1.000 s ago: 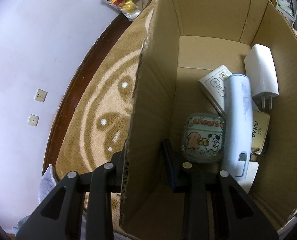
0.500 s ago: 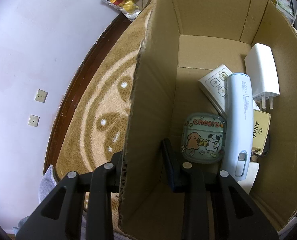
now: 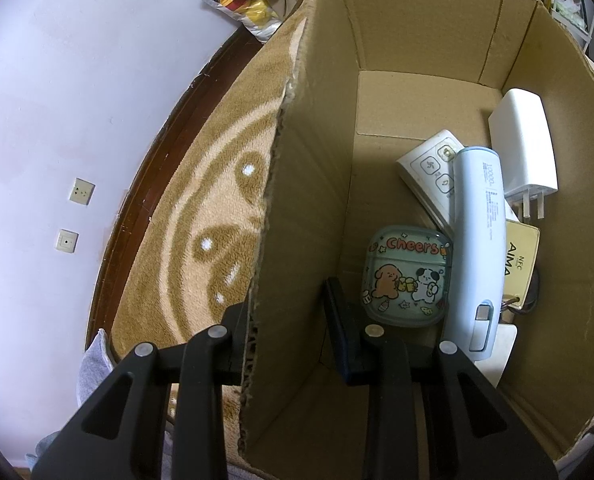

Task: Organize rigid objects
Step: 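Move the right gripper to the green Pochacco card and grasp it, then lift the green card and carry it over the box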

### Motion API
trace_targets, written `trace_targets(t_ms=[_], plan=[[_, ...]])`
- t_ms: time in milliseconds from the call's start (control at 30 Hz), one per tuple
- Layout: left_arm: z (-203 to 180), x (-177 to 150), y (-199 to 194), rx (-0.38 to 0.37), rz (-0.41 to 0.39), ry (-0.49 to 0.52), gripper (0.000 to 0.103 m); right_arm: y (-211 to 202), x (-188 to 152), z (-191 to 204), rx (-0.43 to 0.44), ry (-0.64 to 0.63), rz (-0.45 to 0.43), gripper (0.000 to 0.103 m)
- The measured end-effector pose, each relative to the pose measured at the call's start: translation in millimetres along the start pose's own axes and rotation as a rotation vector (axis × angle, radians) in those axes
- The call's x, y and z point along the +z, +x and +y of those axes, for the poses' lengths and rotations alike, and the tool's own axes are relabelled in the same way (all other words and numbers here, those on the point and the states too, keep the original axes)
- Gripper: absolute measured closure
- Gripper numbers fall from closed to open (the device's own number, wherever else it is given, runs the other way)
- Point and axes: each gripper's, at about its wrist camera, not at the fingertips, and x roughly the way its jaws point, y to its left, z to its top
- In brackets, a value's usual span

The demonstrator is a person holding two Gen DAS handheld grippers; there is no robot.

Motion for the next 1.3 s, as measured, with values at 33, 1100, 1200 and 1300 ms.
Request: trace_targets(t_ms=[33, 1100, 1200, 1300], plan=[[0, 0, 0, -0.001, 0.000, -0.001, 0.074, 2, 0, -3, -0.005, 0.008, 0.011, 0.007], [0, 0, 0, -0.002, -0.001, 0.007, 0.074, 5, -5, 13, 0.202, 0.162, -0.096, 0.087], [0, 0, 0, -0.002, -0.001, 0.007, 0.074, -8, -1, 19, 0.187, 0.137, -0.139, 0.090], [0, 0, 0, -0.002, 0.000, 0.007, 0.074, -20, 2, 26, 0.170, 0.115, -0.166, 0.092]])
